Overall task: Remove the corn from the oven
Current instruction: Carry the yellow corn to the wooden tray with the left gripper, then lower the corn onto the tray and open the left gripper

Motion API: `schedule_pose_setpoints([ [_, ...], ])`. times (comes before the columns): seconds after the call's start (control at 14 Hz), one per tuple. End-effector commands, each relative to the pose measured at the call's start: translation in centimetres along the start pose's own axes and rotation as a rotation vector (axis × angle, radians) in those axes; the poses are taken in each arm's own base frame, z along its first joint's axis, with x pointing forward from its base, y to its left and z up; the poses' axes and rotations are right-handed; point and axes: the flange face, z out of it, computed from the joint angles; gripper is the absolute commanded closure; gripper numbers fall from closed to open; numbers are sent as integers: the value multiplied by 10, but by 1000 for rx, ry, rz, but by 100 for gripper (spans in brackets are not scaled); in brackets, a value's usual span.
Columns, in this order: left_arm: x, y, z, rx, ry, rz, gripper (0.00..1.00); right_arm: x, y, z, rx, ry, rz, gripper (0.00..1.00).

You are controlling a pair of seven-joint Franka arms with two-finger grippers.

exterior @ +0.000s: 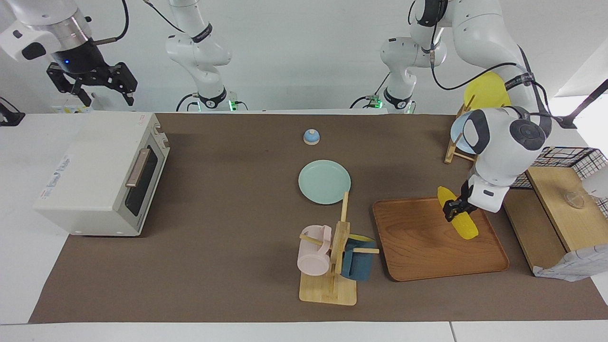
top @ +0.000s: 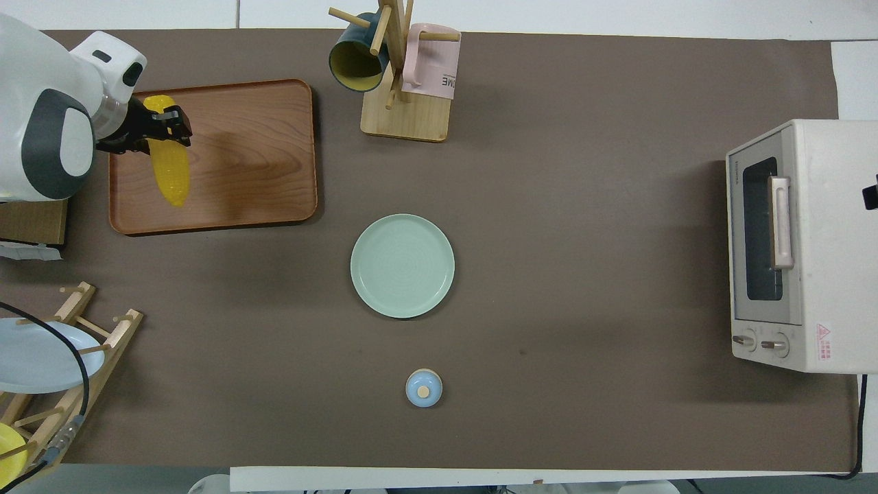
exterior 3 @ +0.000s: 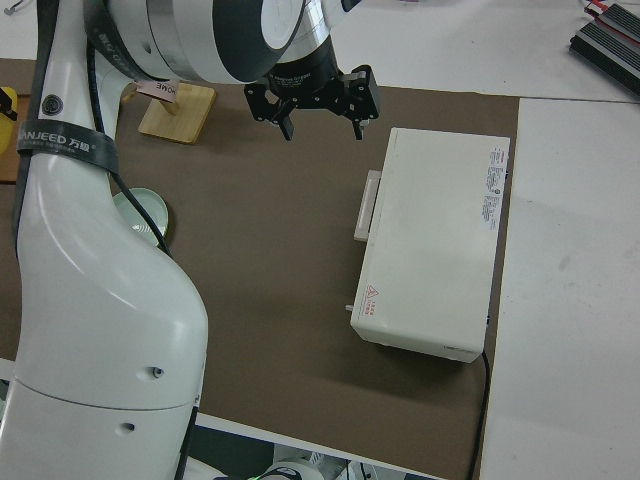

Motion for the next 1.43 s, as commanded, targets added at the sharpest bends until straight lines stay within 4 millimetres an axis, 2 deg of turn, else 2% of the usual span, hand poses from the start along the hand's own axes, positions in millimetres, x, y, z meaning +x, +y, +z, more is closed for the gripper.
schedule_pose_setpoints([
  [0.0,14,26,18,-1,39,42,97,-2,-15,0,-5,-9,-9,0],
  [0.07,13,28,17,0,38,46,84,-7,-23,-4,-15,-5,-20,0],
  [0.14,11,33,19,-5,46,51,46,-13,-24,-6,-16,3,-12,0],
  [0.21,8,38,24,-5,47,59,26,-13,-25,-6,-16,5,-6,0],
  [0.29,9,38,24,-9,60,59,16,-14,-25,-6,-16,3,-3,0],
  [0.43,5,39,27,-7,52,58,4,-10,-19,1,-11,-11,9,0],
  [0.5,6,37,26,-9,57,49,0,-8,-17,4,-9,-15,11,0],
  [0.64,5,31,21,-9,49,38,0,-9,-18,8,-6,-29,13,0],
  [0.71,-4,27,4,-6,29,37,0,-9,-15,9,-5,-29,17,0],
  [0.93,-26,-4,-69,4,-37,12,0,-11,-19,12,-1,-48,1,0],
  [1.14,-76,-22,-164,7,-107,15,0,-11,-24,13,-2,-49,-8,0],
  [1.29,-110,-46,-214,8,-142,17,0,-12,-20,13,-1,-50,1,0],
  [1.36,-117,-49,-228,2,-135,46,0,-12,-20,13,-1,-51,1,0],
])
